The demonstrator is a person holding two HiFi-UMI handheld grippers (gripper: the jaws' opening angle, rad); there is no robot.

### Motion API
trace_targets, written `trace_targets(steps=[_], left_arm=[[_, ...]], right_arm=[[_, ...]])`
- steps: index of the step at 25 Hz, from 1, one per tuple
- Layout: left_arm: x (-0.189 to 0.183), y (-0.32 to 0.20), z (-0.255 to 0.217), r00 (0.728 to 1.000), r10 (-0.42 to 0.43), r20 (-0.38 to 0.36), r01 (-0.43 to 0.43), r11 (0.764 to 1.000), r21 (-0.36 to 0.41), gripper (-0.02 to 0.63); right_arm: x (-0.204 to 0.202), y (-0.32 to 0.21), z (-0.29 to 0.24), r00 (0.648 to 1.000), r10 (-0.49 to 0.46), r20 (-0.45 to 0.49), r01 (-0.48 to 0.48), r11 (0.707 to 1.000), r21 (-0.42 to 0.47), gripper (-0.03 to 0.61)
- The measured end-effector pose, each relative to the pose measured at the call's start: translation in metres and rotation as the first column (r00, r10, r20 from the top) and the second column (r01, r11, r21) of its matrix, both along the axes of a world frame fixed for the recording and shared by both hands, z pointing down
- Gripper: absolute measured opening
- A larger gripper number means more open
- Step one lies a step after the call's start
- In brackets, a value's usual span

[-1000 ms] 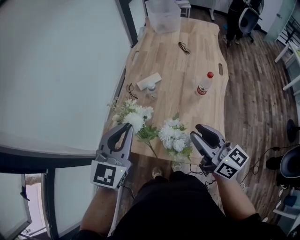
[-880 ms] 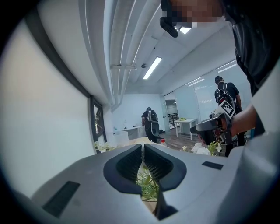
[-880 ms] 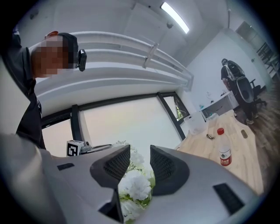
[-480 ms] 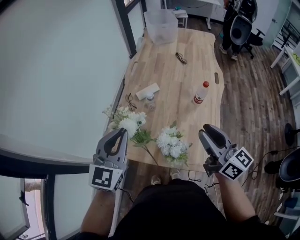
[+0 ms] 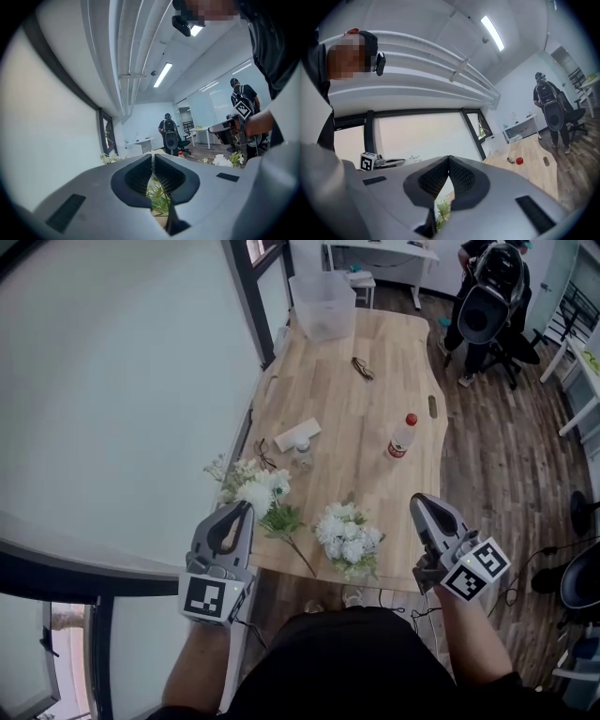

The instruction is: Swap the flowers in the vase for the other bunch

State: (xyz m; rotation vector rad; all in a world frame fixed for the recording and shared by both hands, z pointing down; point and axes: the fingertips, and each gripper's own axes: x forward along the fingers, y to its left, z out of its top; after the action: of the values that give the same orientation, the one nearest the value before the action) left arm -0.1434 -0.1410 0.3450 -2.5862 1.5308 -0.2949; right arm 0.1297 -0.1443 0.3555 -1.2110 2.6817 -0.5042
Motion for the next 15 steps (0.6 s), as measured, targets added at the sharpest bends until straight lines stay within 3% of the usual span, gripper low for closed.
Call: trace_targets(steps=[15], left_arm=[[-0.0023,-0.0040,-0.0042,1.000,-0.009,0.003,0.009,1.000,-0.002,0.023]], right_arm=[[-0.0050,-0.0058,0.0014,1.000,-0.024,0.002,0.024,1.000,-0.016,0.026]])
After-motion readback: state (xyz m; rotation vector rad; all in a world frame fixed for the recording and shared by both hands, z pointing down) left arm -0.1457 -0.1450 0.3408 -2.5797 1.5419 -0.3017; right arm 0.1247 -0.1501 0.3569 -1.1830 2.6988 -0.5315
